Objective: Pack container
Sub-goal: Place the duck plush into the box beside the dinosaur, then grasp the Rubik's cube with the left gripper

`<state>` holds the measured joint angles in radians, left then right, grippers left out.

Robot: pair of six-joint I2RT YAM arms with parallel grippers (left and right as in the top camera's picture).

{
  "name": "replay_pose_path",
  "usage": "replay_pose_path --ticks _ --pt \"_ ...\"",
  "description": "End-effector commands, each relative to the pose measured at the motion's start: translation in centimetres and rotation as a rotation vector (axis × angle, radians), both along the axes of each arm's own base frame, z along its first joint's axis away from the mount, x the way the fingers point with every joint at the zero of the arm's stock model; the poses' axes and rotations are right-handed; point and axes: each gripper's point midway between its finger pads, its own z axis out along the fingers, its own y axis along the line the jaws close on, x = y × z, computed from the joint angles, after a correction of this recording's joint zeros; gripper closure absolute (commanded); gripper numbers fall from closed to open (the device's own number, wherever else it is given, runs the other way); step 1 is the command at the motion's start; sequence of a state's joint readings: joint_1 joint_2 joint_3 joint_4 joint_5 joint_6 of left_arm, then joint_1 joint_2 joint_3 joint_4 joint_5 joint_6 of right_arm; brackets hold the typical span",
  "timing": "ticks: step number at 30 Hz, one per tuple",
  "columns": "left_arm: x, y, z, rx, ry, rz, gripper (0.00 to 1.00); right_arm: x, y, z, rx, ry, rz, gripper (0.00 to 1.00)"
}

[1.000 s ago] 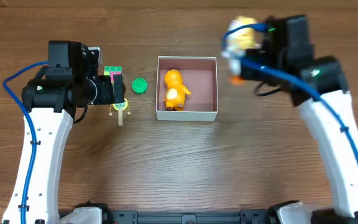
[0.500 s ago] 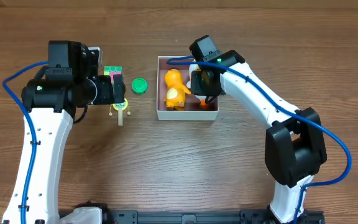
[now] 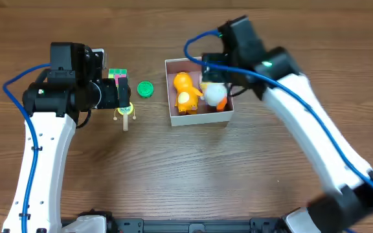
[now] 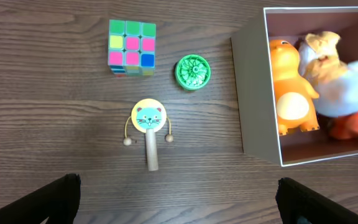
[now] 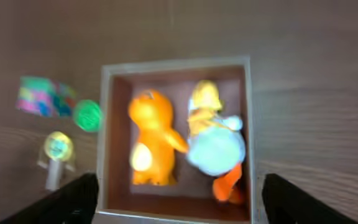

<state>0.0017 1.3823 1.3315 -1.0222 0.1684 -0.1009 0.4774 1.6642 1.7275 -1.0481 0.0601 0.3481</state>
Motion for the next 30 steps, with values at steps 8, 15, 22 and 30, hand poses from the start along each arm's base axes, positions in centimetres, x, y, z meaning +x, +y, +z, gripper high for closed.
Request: replay_pose_path --ticks 8,15,22,30 --pt "0.1 -0.9 0.8 -0.063 -0.007 -0.008 0.0 -3.1 -17.7 3.5 -0.051 0.057 -0.41 0.0" --pt "1.2 -1.5 1.7 -0.088 -0.068 -0.046 0.0 -4.5 -24.7 1.5 0.114 0.165 -0.603 0.0" --pt "4.9 0.1 0.5 -0.032 0.006 0.03 0.03 -5.2 -26.7 1.3 0.129 0.178 -0.663 0.0" --pt "11.0 2.5 -5.9 0.01 0.266 0.065 0.02 -6.1 -26.3 0.8 0.126 0.226 -0.663 0.0"
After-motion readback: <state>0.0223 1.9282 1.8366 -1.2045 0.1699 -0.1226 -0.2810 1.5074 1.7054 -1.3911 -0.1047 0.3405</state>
